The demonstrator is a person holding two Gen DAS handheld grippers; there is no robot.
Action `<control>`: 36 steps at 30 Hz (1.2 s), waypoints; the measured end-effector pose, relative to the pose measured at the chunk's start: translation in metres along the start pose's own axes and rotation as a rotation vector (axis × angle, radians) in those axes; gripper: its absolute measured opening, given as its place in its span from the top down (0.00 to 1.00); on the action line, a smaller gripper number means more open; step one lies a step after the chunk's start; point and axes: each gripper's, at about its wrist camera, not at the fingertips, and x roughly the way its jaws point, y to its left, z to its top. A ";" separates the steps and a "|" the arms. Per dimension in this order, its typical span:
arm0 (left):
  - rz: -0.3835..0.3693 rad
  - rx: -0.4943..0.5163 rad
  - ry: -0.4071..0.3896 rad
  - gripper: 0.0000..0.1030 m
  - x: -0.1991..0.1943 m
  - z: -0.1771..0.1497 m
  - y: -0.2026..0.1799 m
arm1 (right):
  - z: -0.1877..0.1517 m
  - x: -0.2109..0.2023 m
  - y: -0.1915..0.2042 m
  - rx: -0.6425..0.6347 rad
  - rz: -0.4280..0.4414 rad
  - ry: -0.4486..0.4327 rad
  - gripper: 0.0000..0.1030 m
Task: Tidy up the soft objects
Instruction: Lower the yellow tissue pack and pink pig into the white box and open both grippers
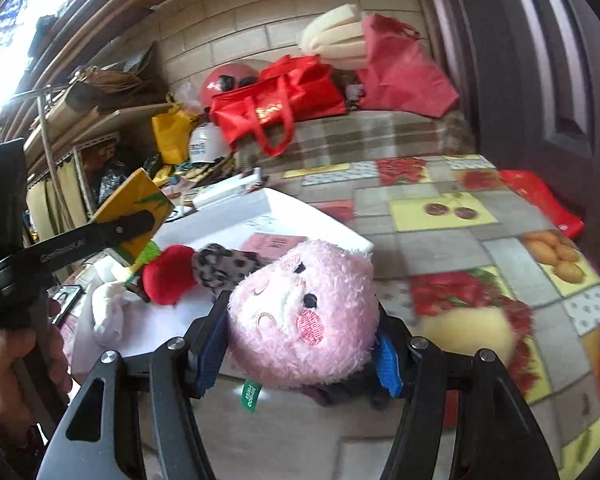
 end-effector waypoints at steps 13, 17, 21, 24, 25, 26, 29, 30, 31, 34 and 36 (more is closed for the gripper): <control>0.010 -0.122 0.078 0.78 0.011 0.003 0.038 | 0.009 0.077 0.076 -0.138 0.214 0.195 0.40; 0.018 -0.120 0.094 0.78 0.014 0.001 0.038 | 0.022 0.110 0.058 -0.064 0.114 0.235 0.39; 0.020 -0.130 0.102 0.78 0.016 0.001 0.042 | 0.035 0.126 0.039 0.007 0.021 0.209 0.39; 0.024 -0.128 0.105 0.78 0.018 0.000 0.043 | 0.034 0.124 0.033 0.047 0.023 0.198 0.39; 0.026 -0.123 0.105 0.78 0.018 0.000 0.042 | 0.035 0.120 0.032 0.051 0.026 0.181 0.39; 0.027 -0.120 0.105 0.78 0.018 0.000 0.042 | 0.035 0.118 0.034 0.050 0.028 0.170 0.39; 0.039 -0.097 0.097 0.78 0.017 0.000 0.039 | 0.036 0.110 0.041 0.023 0.028 0.131 0.39; 0.044 -0.088 0.094 0.78 0.017 0.000 0.038 | 0.036 0.108 0.044 0.005 0.028 0.118 0.39; 0.050 -0.078 0.091 0.78 0.016 0.000 0.037 | 0.037 0.106 0.049 -0.017 0.026 0.104 0.39; 0.059 -0.066 0.090 0.77 0.017 0.000 0.035 | 0.037 0.103 0.059 -0.073 0.020 0.074 0.39; 0.057 -0.070 0.091 0.77 0.017 0.000 0.035 | 0.037 0.102 0.063 -0.098 0.016 0.062 0.39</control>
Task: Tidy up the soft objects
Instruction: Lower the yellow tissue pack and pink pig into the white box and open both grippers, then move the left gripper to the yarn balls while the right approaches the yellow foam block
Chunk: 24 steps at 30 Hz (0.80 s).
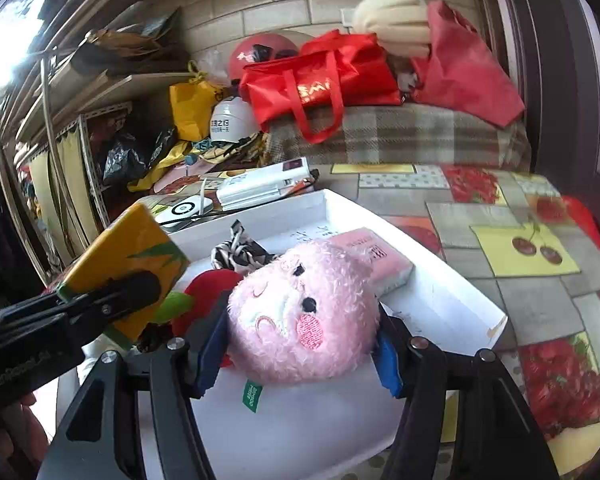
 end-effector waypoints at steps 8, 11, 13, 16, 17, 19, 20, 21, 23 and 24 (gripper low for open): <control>0.131 0.007 -0.105 0.05 -0.017 0.001 -0.002 | 0.000 -0.005 0.007 -0.038 -0.005 -0.028 0.18; 0.177 0.010 -0.226 0.00 -0.040 0.003 -0.002 | -0.001 -0.010 0.009 -0.046 -0.028 -0.057 0.15; 0.207 0.012 -0.273 0.00 -0.049 0.004 -0.001 | -0.001 -0.012 0.010 -0.051 -0.037 -0.071 0.09; 0.235 0.008 -0.287 0.00 -0.051 0.002 0.004 | -0.002 -0.014 0.012 -0.060 -0.043 -0.086 0.08; 0.237 0.005 -0.279 0.00 -0.049 0.003 0.005 | -0.002 -0.015 0.012 -0.063 -0.044 -0.090 0.08; 0.234 -0.008 -0.259 0.00 -0.045 0.002 0.008 | -0.002 -0.016 0.013 -0.064 -0.046 -0.096 0.08; 0.233 -0.016 -0.251 0.00 -0.043 0.002 0.010 | -0.002 -0.016 0.012 -0.064 -0.046 -0.099 0.08; 0.232 -0.020 -0.250 0.00 -0.043 0.002 0.010 | -0.002 -0.017 0.012 -0.063 -0.046 -0.102 0.08; 0.234 -0.025 -0.255 0.00 -0.044 0.002 0.011 | -0.003 -0.019 0.012 -0.060 -0.046 -0.111 0.08; 0.235 -0.027 -0.262 0.00 -0.045 0.002 0.012 | -0.003 -0.020 0.012 -0.059 -0.046 -0.116 0.08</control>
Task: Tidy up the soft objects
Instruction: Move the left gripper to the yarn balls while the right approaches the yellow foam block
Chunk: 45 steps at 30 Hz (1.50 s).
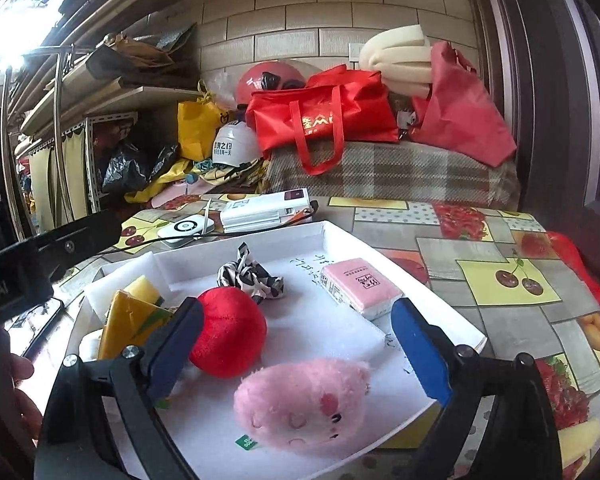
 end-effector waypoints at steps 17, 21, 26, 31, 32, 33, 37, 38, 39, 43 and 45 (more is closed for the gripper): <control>0.004 -0.039 -0.017 0.00 -0.003 0.000 0.004 | -0.002 -0.019 0.002 -0.004 -0.012 -0.100 0.08; -0.003 -0.055 -0.027 0.00 -0.005 0.001 0.006 | -0.004 -0.025 -0.001 0.007 -0.012 -0.114 0.08; -0.039 -0.078 -0.047 0.00 -0.011 0.003 0.006 | -0.007 -0.037 -0.004 0.020 -0.005 -0.138 0.08; -0.082 -0.059 -0.055 0.00 -0.016 0.003 -0.006 | -0.013 -0.053 -0.003 0.004 0.016 -0.146 0.08; -0.098 -0.051 -0.061 0.00 -0.019 0.002 -0.011 | -0.014 -0.055 -0.004 0.008 0.017 -0.145 0.08; -0.112 -0.043 -0.067 0.00 -0.021 0.002 -0.015 | -0.016 -0.059 -0.007 0.015 0.015 -0.144 0.08; -0.174 -0.014 -0.075 0.00 -0.031 -0.004 -0.032 | -0.024 -0.075 -0.027 0.071 -0.002 -0.136 0.08; -0.198 -0.005 -0.072 0.00 -0.033 -0.007 -0.039 | -0.026 -0.081 -0.035 0.086 -0.013 -0.134 0.08; -0.227 0.012 -0.065 0.00 -0.034 -0.011 -0.049 | -0.028 -0.085 -0.041 0.097 -0.024 -0.133 0.08; -0.306 0.110 -0.067 0.00 -0.038 -0.031 -0.086 | -0.036 -0.108 -0.084 0.154 -0.137 -0.149 0.08; -0.340 0.170 -0.037 0.00 -0.038 -0.042 -0.106 | -0.040 -0.117 -0.109 0.181 -0.214 -0.138 0.08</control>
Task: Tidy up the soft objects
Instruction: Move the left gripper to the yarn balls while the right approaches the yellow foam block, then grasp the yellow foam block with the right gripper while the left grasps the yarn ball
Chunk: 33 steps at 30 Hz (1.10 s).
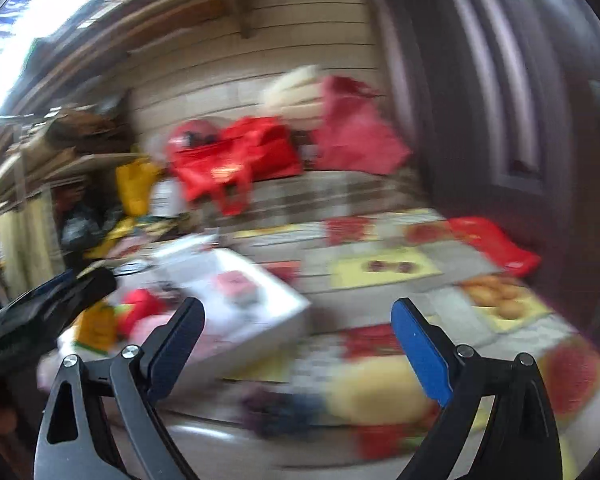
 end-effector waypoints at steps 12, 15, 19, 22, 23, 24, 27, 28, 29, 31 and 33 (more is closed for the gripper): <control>-0.133 0.268 0.350 0.00 0.053 -0.028 -0.075 | -0.003 0.006 -0.074 0.086 -0.081 0.166 0.08; -0.125 0.253 0.371 0.00 0.057 -0.032 -0.072 | -0.004 0.003 -0.059 -0.009 -0.083 0.157 0.08; -0.104 0.237 0.373 0.00 0.057 -0.034 -0.069 | -0.004 0.002 -0.055 -0.050 -0.092 0.148 0.08; -0.102 0.243 0.375 0.00 0.057 -0.034 -0.069 | -0.004 0.001 -0.061 -0.026 -0.088 0.147 0.08; -0.102 0.244 0.375 0.00 0.058 -0.033 -0.068 | -0.004 0.002 -0.062 -0.019 -0.088 0.148 0.08; -0.103 0.246 0.377 0.00 0.058 -0.033 -0.068 | -0.003 0.003 -0.064 -0.010 -0.093 0.151 0.08; -0.111 0.246 0.385 0.00 0.060 -0.034 -0.068 | -0.003 0.003 -0.066 0.004 -0.130 0.151 0.08; -0.114 0.245 0.388 0.00 0.060 -0.034 -0.068 | -0.003 0.003 -0.066 0.005 -0.135 0.152 0.08; -0.120 0.243 0.394 0.00 0.061 -0.034 -0.068 | -0.003 0.003 -0.066 0.007 -0.137 0.155 0.08; -0.122 0.241 0.405 0.00 0.063 -0.035 -0.068 | -0.003 0.005 -0.067 0.007 -0.136 0.167 0.08; -0.122 0.246 0.420 0.00 0.065 -0.036 -0.069 | -0.003 0.010 -0.067 0.012 -0.117 0.190 0.08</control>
